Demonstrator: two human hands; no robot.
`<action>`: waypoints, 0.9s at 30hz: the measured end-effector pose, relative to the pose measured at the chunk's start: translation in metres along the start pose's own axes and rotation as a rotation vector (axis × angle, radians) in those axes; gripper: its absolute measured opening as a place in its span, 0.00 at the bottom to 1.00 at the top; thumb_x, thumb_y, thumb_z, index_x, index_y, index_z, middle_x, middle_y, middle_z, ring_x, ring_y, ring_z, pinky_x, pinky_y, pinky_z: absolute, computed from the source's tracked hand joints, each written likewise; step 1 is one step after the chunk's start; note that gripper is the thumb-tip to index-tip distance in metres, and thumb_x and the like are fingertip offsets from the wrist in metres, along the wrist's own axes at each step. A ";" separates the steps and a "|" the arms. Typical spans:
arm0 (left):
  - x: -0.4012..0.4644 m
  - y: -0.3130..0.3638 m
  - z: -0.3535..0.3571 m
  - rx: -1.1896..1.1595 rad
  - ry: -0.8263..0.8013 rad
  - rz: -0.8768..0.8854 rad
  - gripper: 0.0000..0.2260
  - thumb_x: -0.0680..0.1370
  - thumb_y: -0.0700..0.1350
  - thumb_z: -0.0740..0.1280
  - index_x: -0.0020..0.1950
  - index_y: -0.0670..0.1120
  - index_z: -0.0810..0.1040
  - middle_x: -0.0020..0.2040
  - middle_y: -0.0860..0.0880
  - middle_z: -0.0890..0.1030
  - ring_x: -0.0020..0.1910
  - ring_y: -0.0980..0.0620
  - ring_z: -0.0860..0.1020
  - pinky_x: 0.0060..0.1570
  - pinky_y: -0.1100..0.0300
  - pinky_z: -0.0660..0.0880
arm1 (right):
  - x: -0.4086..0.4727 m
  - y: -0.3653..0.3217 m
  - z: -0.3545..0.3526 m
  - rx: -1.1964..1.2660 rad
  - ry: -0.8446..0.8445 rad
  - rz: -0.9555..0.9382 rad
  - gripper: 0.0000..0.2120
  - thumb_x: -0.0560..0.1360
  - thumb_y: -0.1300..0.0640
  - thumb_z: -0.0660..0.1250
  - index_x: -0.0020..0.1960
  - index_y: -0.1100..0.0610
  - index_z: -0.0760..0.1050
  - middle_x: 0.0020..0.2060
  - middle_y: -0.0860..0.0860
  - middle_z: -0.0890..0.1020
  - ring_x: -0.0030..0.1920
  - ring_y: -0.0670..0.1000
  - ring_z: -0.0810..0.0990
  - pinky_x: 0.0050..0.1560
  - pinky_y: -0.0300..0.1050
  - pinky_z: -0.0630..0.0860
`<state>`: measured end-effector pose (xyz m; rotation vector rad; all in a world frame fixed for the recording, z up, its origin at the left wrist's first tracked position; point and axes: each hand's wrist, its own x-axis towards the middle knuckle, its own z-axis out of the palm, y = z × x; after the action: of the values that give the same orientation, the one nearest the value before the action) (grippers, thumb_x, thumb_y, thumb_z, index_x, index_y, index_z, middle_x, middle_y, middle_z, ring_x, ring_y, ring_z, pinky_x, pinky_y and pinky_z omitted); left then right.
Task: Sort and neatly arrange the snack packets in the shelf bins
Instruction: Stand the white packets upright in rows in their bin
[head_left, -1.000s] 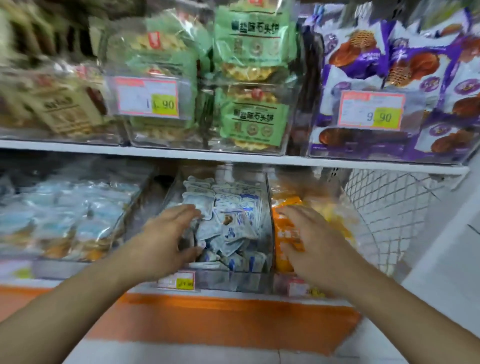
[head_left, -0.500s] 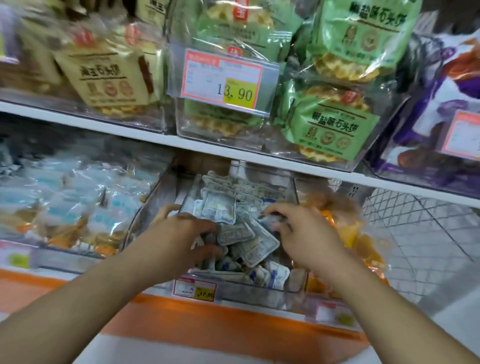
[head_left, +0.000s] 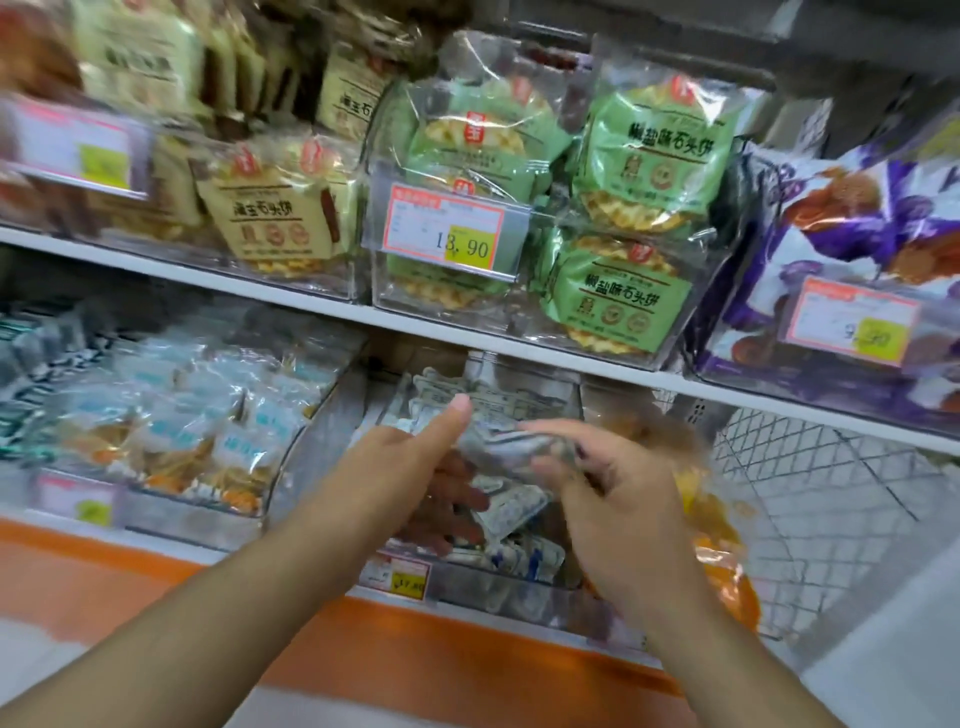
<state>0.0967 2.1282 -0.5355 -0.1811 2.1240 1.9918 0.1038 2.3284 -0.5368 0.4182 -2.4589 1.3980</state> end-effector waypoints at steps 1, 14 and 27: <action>-0.001 0.000 0.000 -0.125 -0.028 -0.040 0.28 0.79 0.62 0.66 0.55 0.34 0.81 0.45 0.38 0.87 0.43 0.40 0.86 0.37 0.53 0.82 | -0.006 -0.006 0.001 -0.013 -0.111 -0.045 0.21 0.78 0.66 0.71 0.57 0.40 0.86 0.54 0.34 0.86 0.56 0.38 0.83 0.53 0.36 0.80; -0.009 -0.015 0.014 -0.277 0.016 0.174 0.10 0.81 0.43 0.67 0.48 0.38 0.84 0.40 0.42 0.85 0.38 0.42 0.81 0.36 0.54 0.80 | -0.007 0.013 -0.019 0.210 -0.246 0.277 0.09 0.80 0.58 0.72 0.57 0.47 0.82 0.52 0.41 0.86 0.55 0.42 0.85 0.57 0.44 0.81; 0.021 -0.026 0.018 0.316 -0.052 0.433 0.06 0.77 0.44 0.74 0.53 0.53 0.86 0.36 0.50 0.85 0.30 0.57 0.76 0.32 0.60 0.73 | -0.005 0.040 -0.014 -0.205 -0.038 0.147 0.09 0.75 0.60 0.77 0.42 0.52 0.77 0.37 0.47 0.83 0.41 0.48 0.83 0.44 0.56 0.82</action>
<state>0.0839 2.1452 -0.5667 0.4114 2.5711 1.7913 0.0948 2.3603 -0.5637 0.2246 -2.6779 1.1830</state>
